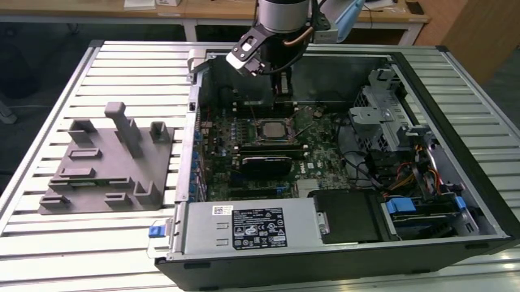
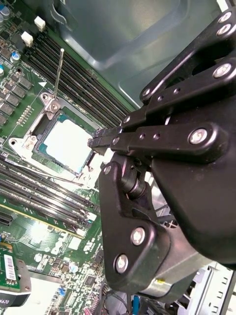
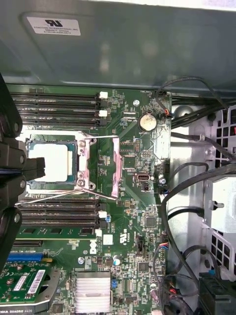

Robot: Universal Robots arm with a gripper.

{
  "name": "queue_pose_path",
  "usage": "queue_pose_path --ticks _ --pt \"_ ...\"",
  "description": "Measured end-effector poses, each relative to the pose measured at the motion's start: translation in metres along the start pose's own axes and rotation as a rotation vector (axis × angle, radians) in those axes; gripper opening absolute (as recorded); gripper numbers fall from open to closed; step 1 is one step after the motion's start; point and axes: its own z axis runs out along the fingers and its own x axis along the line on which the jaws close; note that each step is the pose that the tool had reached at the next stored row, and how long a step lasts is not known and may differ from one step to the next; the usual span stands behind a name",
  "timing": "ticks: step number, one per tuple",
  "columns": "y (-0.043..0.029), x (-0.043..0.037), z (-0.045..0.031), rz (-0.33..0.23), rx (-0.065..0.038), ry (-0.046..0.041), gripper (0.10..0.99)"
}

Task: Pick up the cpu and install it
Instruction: 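Close the cpu cover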

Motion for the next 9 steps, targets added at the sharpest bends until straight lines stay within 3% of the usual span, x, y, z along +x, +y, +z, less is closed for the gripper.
queue_pose_path --ticks 9 --pt "0.0077 0.0000 0.0005 0.000 0.000 0.0001 0.106"
